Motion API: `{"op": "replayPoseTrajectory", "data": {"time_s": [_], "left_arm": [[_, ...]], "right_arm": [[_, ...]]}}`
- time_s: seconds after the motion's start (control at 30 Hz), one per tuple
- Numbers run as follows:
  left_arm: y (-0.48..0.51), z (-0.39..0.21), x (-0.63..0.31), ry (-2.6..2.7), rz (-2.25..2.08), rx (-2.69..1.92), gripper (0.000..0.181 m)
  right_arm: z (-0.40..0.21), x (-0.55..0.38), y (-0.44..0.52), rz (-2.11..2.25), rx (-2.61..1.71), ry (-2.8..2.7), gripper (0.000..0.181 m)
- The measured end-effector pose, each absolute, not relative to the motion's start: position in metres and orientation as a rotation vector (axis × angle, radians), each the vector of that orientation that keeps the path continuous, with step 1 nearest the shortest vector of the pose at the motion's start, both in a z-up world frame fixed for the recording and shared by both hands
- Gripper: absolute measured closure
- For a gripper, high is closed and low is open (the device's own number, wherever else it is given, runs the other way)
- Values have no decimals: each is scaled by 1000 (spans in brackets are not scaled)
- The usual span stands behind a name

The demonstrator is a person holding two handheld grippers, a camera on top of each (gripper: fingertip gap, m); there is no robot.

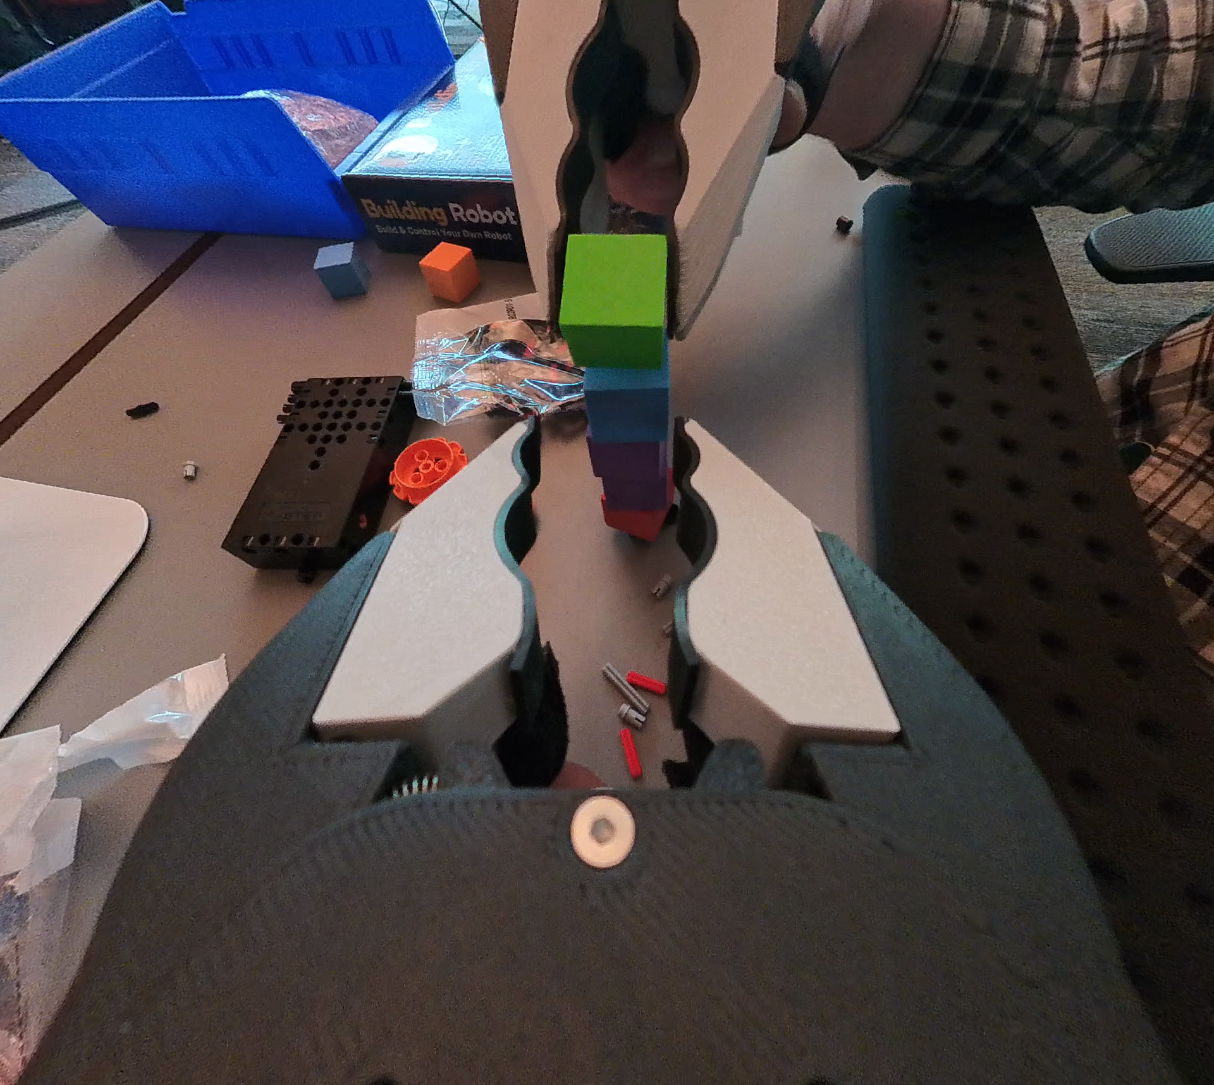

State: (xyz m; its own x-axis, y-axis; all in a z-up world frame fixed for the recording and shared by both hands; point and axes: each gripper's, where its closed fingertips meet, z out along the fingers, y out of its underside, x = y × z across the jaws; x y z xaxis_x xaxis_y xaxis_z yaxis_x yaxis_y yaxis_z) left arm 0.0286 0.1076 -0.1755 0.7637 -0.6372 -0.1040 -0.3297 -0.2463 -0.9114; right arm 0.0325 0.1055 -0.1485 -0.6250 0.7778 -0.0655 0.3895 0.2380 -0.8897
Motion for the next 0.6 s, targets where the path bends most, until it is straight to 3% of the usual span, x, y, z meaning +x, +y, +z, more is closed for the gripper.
{"op": "replayPoseTrajectory", "data": {"time_s": [0.3, 0.6], "left_arm": [[107, -173, 30, 744, -353, -1839, 144], [108, -175, 31, 751, -348, -1848, 145]], "right_arm": [[-156, 35, 110, 1394, -1121, -2114, 148], [-149, 36, 106, 1396, -1092, -2109, 155]]}}
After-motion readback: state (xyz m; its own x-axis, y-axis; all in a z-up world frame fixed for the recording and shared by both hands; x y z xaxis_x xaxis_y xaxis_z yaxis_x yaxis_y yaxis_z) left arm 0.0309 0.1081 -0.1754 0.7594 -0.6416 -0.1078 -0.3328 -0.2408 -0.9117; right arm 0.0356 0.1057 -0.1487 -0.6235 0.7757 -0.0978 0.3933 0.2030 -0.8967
